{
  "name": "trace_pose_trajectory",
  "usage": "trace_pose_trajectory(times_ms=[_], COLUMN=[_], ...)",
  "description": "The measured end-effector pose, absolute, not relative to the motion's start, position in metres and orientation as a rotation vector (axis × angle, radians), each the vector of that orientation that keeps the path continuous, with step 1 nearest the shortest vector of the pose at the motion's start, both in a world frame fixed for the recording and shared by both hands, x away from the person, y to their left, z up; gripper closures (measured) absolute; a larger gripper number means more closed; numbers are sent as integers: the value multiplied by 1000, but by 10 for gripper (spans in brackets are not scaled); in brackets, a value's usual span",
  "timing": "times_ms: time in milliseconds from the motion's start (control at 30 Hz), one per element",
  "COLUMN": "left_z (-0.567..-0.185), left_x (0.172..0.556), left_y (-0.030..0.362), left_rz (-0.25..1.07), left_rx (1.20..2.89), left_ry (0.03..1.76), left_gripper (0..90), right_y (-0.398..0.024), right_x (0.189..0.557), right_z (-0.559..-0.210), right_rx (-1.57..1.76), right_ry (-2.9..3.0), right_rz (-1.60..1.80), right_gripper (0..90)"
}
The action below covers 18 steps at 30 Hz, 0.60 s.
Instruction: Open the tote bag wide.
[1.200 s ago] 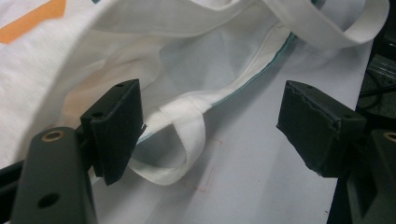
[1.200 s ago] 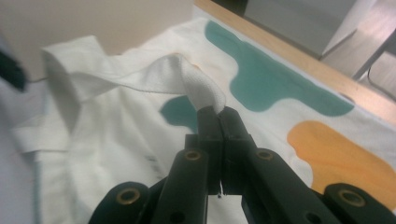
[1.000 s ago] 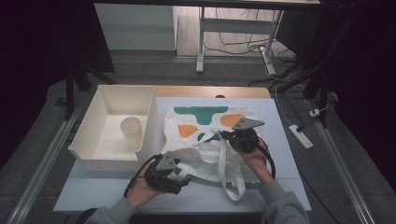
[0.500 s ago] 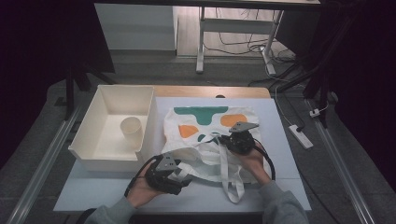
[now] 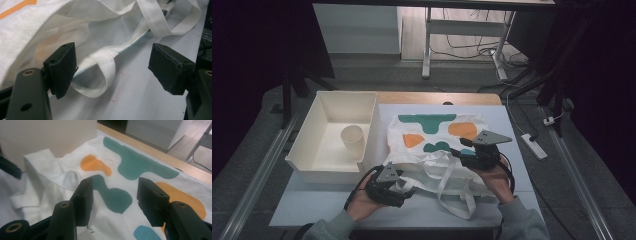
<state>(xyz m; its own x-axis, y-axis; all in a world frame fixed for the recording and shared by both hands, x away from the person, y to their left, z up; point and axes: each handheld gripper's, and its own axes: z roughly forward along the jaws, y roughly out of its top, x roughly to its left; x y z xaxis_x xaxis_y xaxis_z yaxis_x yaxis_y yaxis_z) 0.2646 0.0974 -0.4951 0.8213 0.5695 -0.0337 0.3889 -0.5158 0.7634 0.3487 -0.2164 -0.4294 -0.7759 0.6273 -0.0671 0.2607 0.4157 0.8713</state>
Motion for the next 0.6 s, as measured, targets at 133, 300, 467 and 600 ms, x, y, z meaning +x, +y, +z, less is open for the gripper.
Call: trace_pose_trajectory(times_ms=[133,300,467,600], left_z=[-495,-496,-497,-498], left_x=[264,265,264,264], left_y=[99,98,98,97], left_rz=[284,278,272,271], left_rx=[2172,2172,2174,2180], left_ry=[706,707,706,705], left_gripper=[226,228,228,228], right_y=[-214,-210,-201,-190], right_x=[327,290,263,255], right_z=[-430,-438,-448,-461], right_rx=[765,718,640,615], right_ry=[2358,2418,2523,2609], right_rz=[1292,1278,1282,1221], right_gripper=[458,443,433,425])
